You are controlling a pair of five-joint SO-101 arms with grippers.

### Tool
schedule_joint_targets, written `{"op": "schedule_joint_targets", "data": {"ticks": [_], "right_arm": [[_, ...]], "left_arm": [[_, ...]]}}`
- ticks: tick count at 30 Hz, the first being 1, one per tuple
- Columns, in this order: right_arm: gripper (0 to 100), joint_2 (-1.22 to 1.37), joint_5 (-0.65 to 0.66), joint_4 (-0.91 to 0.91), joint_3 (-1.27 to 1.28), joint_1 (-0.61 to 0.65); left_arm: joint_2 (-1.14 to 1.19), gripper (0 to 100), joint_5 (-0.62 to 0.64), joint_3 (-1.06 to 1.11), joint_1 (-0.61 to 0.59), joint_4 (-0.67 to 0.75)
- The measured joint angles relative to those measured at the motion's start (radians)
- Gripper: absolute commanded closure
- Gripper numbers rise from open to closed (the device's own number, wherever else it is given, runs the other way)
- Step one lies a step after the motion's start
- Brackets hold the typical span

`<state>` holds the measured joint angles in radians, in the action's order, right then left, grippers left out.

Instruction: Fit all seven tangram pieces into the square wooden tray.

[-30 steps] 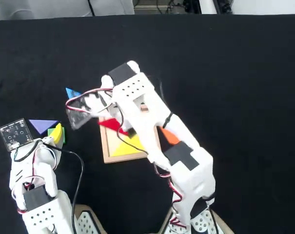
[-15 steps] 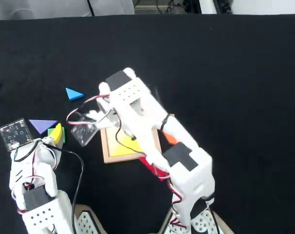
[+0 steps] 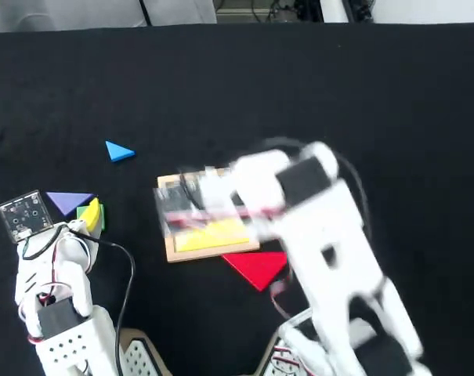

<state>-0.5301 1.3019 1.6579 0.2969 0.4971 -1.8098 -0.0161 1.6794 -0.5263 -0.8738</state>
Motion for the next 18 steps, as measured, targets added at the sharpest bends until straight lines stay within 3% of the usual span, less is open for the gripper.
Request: {"op": "schedule_joint_targets", "data": {"ticks": [6,12,18], "right_arm": [[91.3,-0.209,-0.175,-0.296,0.537,0.000],[90.8,-0.233,-0.204,-0.359,0.698,0.000],[75.6,-0.233,-0.299,-0.440,0.835,0.000]], "left_arm": [[0.000,66,0.000,0.000,0.000,0.000],[0.000,66,0.000,0.000,0.000,0.000],[0.000,66,0.000,0.000,0.000,0.000]]}}
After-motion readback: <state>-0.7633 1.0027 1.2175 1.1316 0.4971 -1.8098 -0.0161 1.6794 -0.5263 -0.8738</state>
